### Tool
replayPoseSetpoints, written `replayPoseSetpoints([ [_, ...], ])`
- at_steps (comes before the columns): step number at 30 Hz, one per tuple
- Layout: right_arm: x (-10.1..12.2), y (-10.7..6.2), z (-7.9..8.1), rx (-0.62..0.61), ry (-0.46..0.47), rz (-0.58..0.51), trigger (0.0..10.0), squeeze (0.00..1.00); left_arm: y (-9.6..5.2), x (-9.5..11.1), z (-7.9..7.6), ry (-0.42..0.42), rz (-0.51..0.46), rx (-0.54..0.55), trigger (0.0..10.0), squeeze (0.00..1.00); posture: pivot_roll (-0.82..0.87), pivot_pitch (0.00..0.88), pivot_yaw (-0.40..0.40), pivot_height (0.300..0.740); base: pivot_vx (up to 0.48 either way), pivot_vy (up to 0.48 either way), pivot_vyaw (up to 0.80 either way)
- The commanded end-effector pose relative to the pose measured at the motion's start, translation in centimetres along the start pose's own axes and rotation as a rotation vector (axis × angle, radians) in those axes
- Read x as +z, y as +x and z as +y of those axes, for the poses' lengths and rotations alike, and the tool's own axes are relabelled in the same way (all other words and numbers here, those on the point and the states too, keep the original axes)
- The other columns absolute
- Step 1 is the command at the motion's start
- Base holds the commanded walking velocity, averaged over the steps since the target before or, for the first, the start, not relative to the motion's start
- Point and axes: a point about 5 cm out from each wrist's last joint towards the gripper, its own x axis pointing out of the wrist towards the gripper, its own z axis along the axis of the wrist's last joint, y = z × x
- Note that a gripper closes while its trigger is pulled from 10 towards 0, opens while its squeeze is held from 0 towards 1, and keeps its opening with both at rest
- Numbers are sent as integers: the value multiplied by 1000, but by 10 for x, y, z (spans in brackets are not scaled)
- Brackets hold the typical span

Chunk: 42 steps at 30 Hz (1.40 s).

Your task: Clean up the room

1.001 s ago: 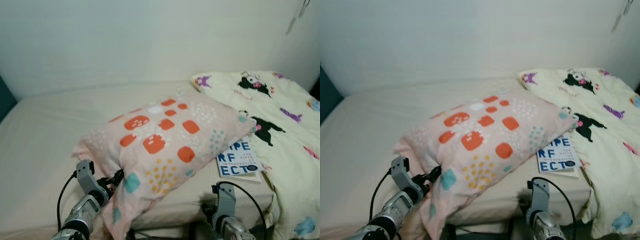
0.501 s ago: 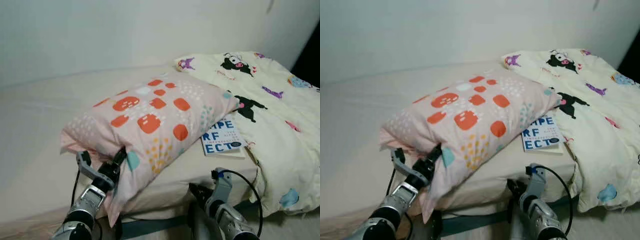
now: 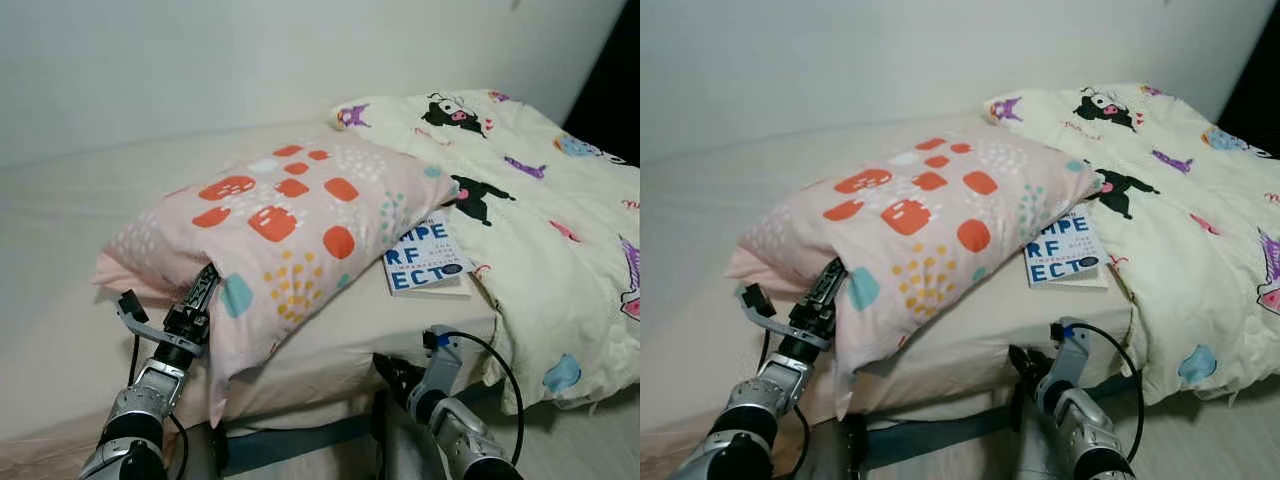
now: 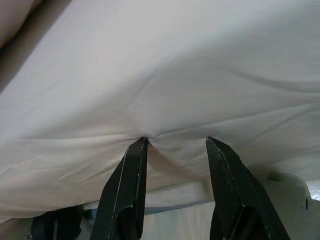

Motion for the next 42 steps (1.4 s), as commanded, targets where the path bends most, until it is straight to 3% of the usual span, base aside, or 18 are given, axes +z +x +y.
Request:
replayPoseSetpoints([
  [1,3,1,0,-9,18,-14,10000,0,-3,13,-3,16,-18,-28,10000,0,-105,147,-13,414,0,0,0],
  [3,2,0,-2,-11,15,-9,10000,0,-10,29,-5,15,-55,-39,10000,0,-104,149,-14,404,0,0,0],
  [6,1,-1,-3,-15,13,-4,10000,0,-13,36,-6,22,-63,-52,10000,0,-103,149,-14,399,0,0,0],
  [11,0,-3,-6,-22,12,3,10000,0,-23,50,-7,80,-33,-49,10000,0,-104,151,-16,384,0,0,0],
  [17,0,-4,-7,-25,8,9,10000,0,-33,75,-9,153,-65,-15,10000,0,-101,151,-19,364,0,0,0],
  [23,0,-4,-7,-24,7,10,10000,0,-31,74,-13,139,-52,-54,10000,0,-102,150,-18,354,0,0,0],
  [30,0,-3,-5,-19,9,-7,10000,0,-8,35,-22,18,75,-207,10000,0,-106,147,-17,349,0,0,0],
  [31,1,-4,-6,-21,12,-13,10000,0,2,12,-25,-14,141,-239,10000,0,-106,147,-17,349,0,0,0],
  [34,2,-4,-6,-21,13,-15,10000,0,5,5,-26,-25,161,-249,10000,0,-106,147,-17,349,0,0,0],
  [35,2,-4,-6,-21,13,-15,10000,0,5,5,-26,-25,162,-249,10000,0,-106,147,-17,349,0,0,0],
  [37,2,-3,-6,-22,10,-15,10000,0,20,-18,-27,9,192,-213,10000,0,-109,146,-14,349,0,0,0],
  [39,2,-3,-6,-23,10,-15,10000,0,25,-26,-28,21,206,-201,10000,0,-109,146,-14,349,0,0,0],
  [42,2,-3,-6,-23,5,-13,10000,0,44,-41,-38,137,252,-193,10000,0,-110,146,-16,349,0,0,0],
])
